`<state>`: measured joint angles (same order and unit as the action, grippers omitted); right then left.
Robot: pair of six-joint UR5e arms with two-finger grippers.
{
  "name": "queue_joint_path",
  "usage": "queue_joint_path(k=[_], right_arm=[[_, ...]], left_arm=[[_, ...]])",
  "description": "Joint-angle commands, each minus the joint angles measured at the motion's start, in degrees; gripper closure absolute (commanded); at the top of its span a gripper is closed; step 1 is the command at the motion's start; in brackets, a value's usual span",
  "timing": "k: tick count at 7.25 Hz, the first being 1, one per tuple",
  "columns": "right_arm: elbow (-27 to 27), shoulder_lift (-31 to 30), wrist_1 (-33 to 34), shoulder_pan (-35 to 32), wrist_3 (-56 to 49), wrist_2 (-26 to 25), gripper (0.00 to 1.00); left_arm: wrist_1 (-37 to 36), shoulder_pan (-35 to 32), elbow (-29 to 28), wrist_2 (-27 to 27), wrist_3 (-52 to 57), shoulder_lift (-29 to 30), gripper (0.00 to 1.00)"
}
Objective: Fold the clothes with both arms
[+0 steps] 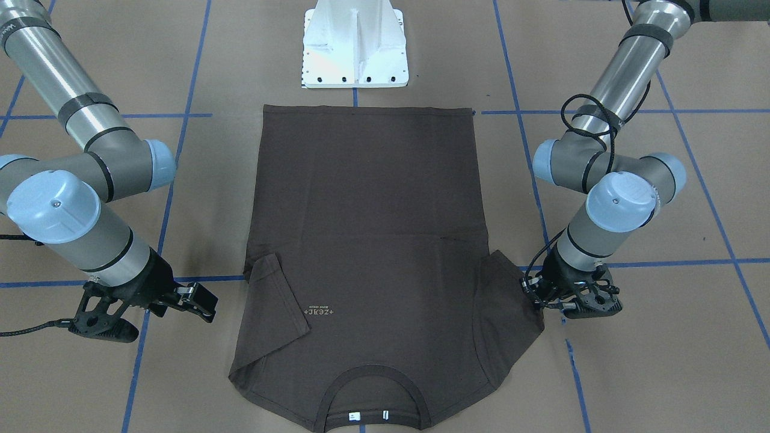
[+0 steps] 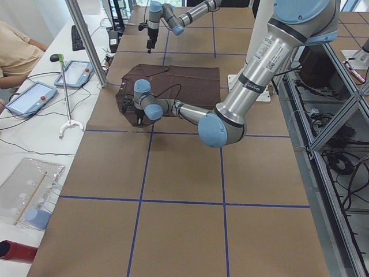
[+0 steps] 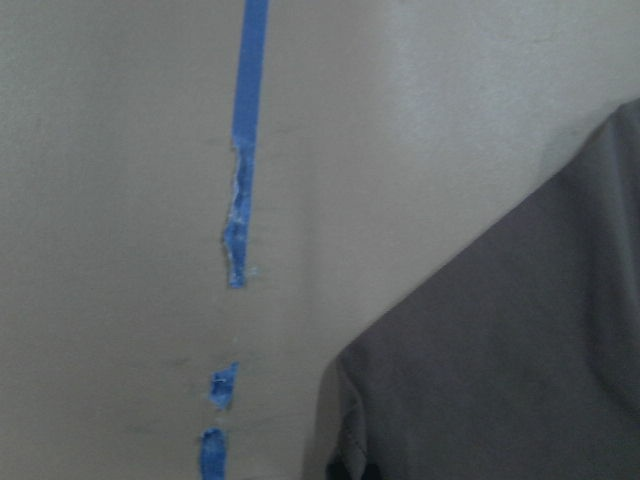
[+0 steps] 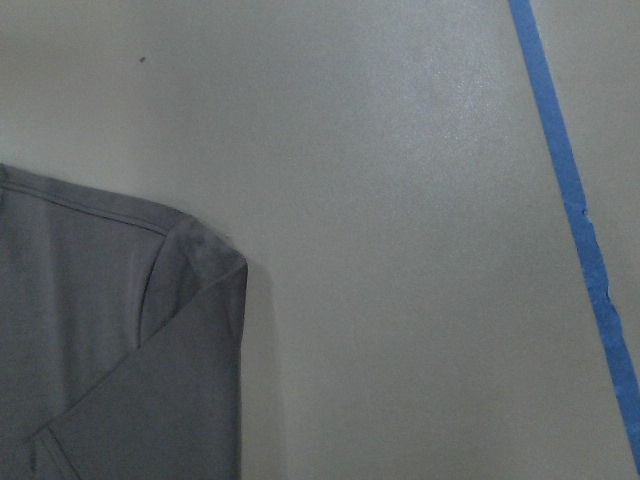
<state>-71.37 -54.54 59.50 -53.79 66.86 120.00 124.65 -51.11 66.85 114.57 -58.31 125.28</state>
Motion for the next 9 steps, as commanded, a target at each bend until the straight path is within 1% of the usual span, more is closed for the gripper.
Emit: queue_joint_path(k=[1, 2, 3, 4, 5, 6, 7, 8, 9], right_arm=[[0.00, -0.13, 0.00, 0.00, 0.02, 0.06, 0.00], [0.00, -0.22, 0.00, 0.00, 0.02, 0.06, 0.00], [0.00, -0.22, 0.00, 0.00, 0.02, 0.06, 0.00], [0.00, -0.31, 0.00, 0.00, 0.02, 0.06, 0.00], [-0.09, -0.31, -0.09, 0.09, 0.28, 0.06, 0.00], [-0.26, -0.40, -0.61, 0.09, 0.63, -0.03, 0.00], [-0.44, -0.48, -1.14, 0.09, 0.72, -0.03, 0.00], [-1.31, -0.48, -1.23, 0.78, 1.60, -0.03, 0.00], [-4.54, -0.57, -1.14, 3.57, 7.17, -0.38, 0.00]], left_arm=[[-0.63, 0.14, 3.62, 0.22, -1.97, 1.62, 1.00], [-0.63, 1.18, 5.29, 0.13, -6.77, 2.68, 1.00], [-0.63, 4.06, 4.18, -0.39, -8.47, 4.51, 1.00], [-0.55, 4.88, 1.99, -1.10, -10.84, 5.84, 1.00], [-0.20, 6.02, -1.43, -5.19, -11.38, 8.37, 1.00], [-0.02, 6.55, -2.42, -6.10, -12.52, 9.27, 1.00], [0.15, 6.64, -2.43, -6.11, -14.36, 10.23, 0.56], [0.16, 6.82, -1.82, -6.03, -14.64, 10.59, 0.28], [-0.02, 6.90, 1.93, -5.85, -14.55, 9.64, 0.27]])
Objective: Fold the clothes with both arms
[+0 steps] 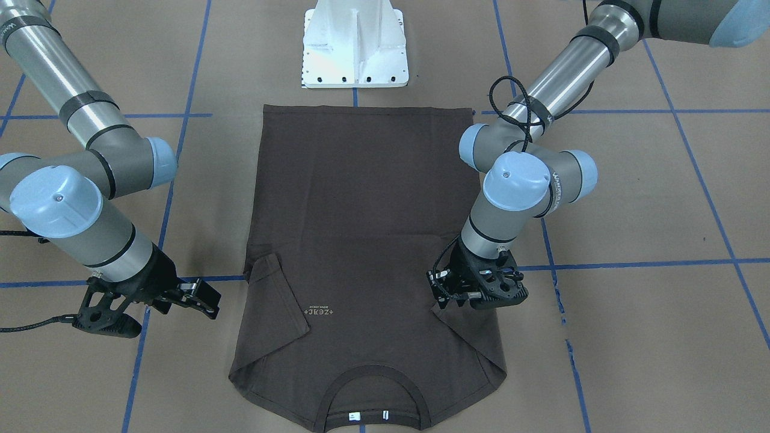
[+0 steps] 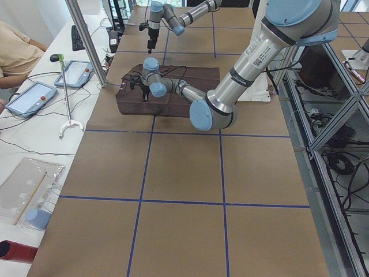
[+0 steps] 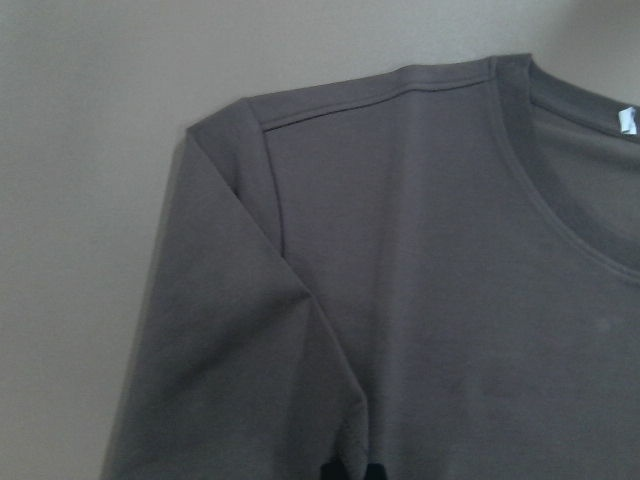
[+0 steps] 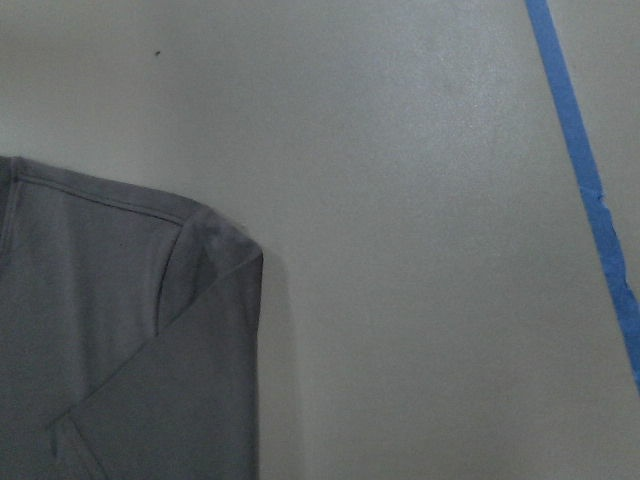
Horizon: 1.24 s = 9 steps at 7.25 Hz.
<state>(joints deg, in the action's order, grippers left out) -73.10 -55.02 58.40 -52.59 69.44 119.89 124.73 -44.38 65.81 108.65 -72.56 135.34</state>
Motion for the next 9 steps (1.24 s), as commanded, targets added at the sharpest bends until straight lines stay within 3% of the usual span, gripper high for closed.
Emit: queue_joint_path(k=[1, 2, 4, 5, 6, 7, 9], right_arm=[[-6.67, -1.56, -0.04, 4.58, 9.88, -0.71, 0.00], [-14.37, -4.62, 0.56, 9.13, 14.37, -2.98, 0.00], [-31.49, -13.48, 7.81, 21.68, 28.16, -15.93, 0.00], [-39.67, -17.36, 14.13, 30.36, 34.13, -29.23, 0.00], [-45.50, -17.40, 23.33, 34.10, 38.80, -32.24, 0.01], [-46.86, -17.05, 30.38, 36.92, 45.28, -32.61, 0.01], [-47.32, -19.75, 33.18, 41.05, 51.92, -32.79, 0.04]], left_arm=[[-0.71, 0.44, 8.49, 0.51, -0.30, -3.39, 0.27], [-0.63, 1.48, 15.15, 2.34, -0.30, -7.77, 0.27], [-0.63, 1.49, 26.42, 4.81, -0.12, -15.68, 0.27], [-0.63, 1.49, 27.08, 4.99, 0.05, -16.33, 0.27], [-0.10, 1.58, 26.65, 4.91, 0.32, -16.25, 0.27], [-0.01, 1.58, 26.56, 4.91, 0.41, -16.25, 0.27], [-0.01, 1.58, 26.47, 4.73, 0.49, -16.25, 0.27]])
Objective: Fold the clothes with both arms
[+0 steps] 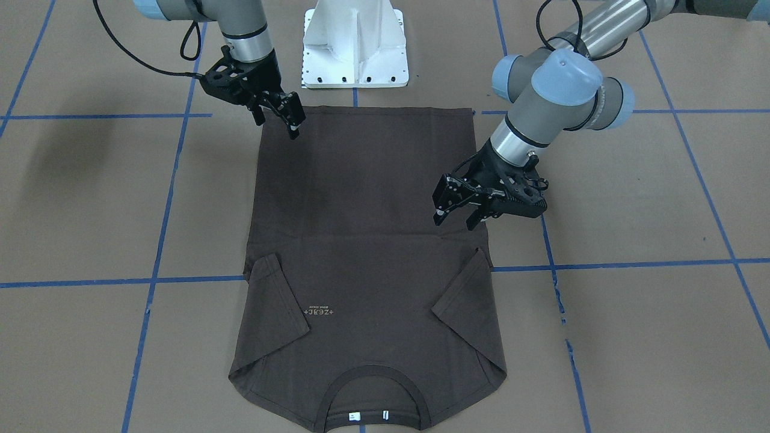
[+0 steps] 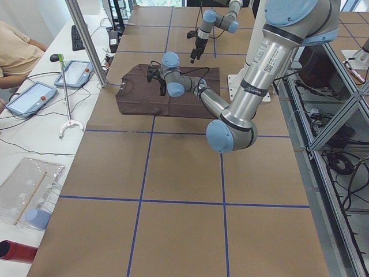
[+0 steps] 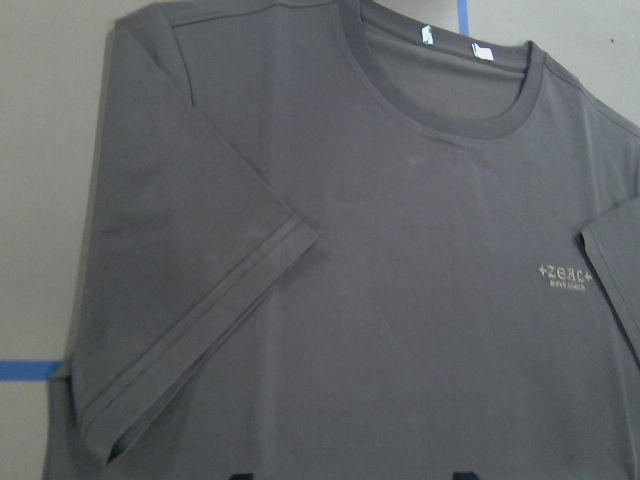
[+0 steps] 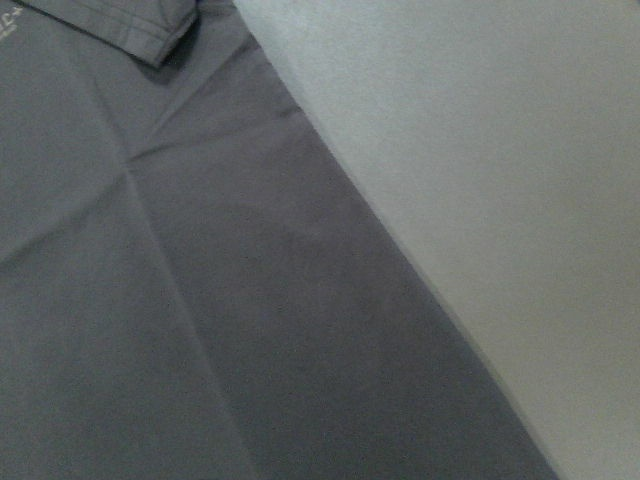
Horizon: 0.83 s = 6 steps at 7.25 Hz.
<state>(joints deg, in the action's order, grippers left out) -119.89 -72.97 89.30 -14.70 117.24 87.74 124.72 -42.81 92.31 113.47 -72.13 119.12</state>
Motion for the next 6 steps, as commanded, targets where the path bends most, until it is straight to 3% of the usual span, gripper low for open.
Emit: queue_joint_path(k=[1, 6], right_arm=[[0.35, -3.30, 2.28, 5.45, 6.31, -1.43, 0.14], [0.71, -4.29, 2.28, 11.44, 9.50, -2.84, 0.21]], left_arm=[[-0.09, -0.08, 0.07, -0.18, 0.06, -0.03, 0.27], [-0.18, -0.43, -0.02, -0.44, 0.14, -0.03, 0.27]])
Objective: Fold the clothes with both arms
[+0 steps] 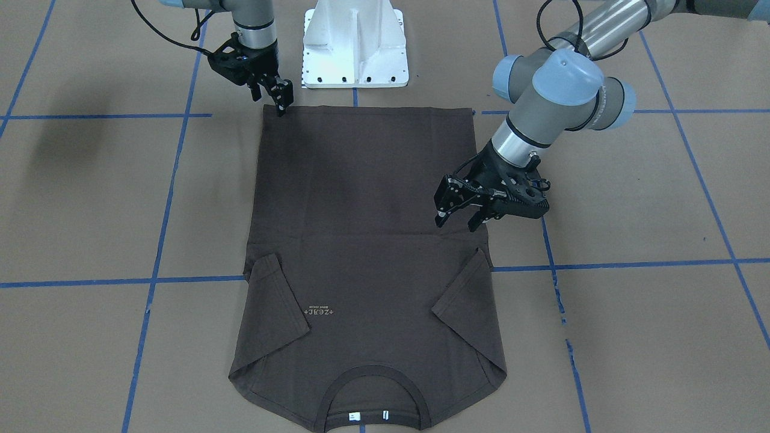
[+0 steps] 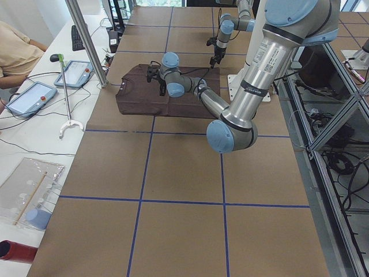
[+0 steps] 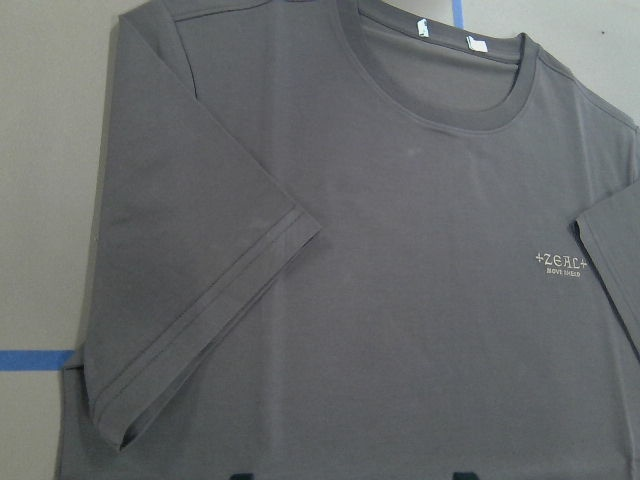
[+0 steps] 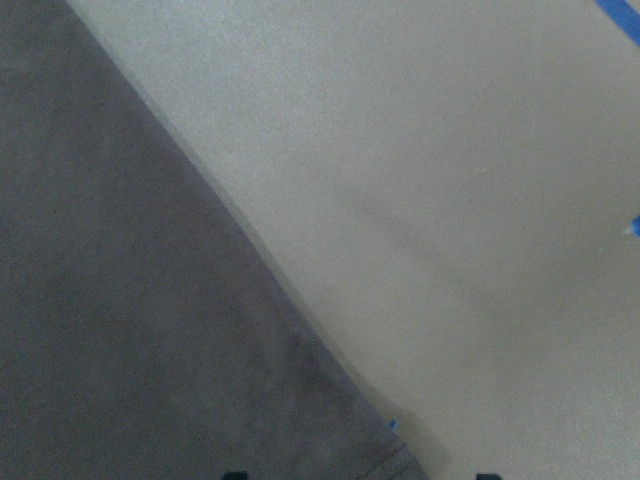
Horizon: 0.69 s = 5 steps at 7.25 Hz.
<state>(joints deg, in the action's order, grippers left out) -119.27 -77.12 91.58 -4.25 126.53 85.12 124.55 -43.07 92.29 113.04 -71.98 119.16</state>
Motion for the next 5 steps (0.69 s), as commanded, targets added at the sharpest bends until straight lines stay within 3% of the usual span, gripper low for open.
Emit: queue_joint_path(k=[1, 5], right_arm=[[0.18, -0.23, 0.00, 0.91, 0.21, -0.21, 0.23], [1.84, 0.12, 0.00, 0.56, -0.06, -0.74, 0.23]], left_arm=[[-0.01, -0.17, 0.08, -0.10, -0.09, -0.25, 0.27], [-0.19, -0.35, 0.61, -0.19, -0.09, -0.69, 0.27]])
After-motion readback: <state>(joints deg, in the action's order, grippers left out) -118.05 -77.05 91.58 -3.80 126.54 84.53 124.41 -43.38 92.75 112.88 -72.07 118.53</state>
